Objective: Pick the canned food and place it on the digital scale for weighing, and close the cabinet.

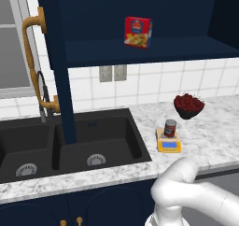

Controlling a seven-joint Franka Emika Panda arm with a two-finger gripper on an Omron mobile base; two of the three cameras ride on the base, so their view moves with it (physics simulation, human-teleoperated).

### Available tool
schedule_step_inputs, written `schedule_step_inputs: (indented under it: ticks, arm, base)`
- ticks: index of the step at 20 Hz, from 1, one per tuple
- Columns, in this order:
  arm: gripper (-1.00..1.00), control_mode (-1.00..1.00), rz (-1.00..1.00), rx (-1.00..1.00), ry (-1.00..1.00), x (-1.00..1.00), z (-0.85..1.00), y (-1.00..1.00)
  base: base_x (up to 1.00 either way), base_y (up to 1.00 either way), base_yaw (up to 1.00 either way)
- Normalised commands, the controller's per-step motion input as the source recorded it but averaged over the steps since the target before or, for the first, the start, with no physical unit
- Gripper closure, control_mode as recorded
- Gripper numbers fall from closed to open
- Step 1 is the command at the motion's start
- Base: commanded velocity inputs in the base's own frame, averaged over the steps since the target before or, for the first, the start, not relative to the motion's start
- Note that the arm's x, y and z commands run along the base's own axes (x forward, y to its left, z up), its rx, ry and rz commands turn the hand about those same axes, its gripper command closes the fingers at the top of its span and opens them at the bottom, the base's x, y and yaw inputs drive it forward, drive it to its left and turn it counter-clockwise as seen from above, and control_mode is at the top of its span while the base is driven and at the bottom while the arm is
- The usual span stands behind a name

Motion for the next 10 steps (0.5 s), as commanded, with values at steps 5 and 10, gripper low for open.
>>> schedule_step_inputs:
  ticks: [5, 10]
  arm:
    - [-1.00, -1.00, -0.06, -0.42, -0.09, 0.00, 0.07, 1.00]
    - [-1.00, -1.00, -0.15, -0.49, 0.10, 0.06, 0.00, 1.00]
  base:
    - [0.00, 0.00, 0.00]
    - [0.00, 0.00, 0.00]
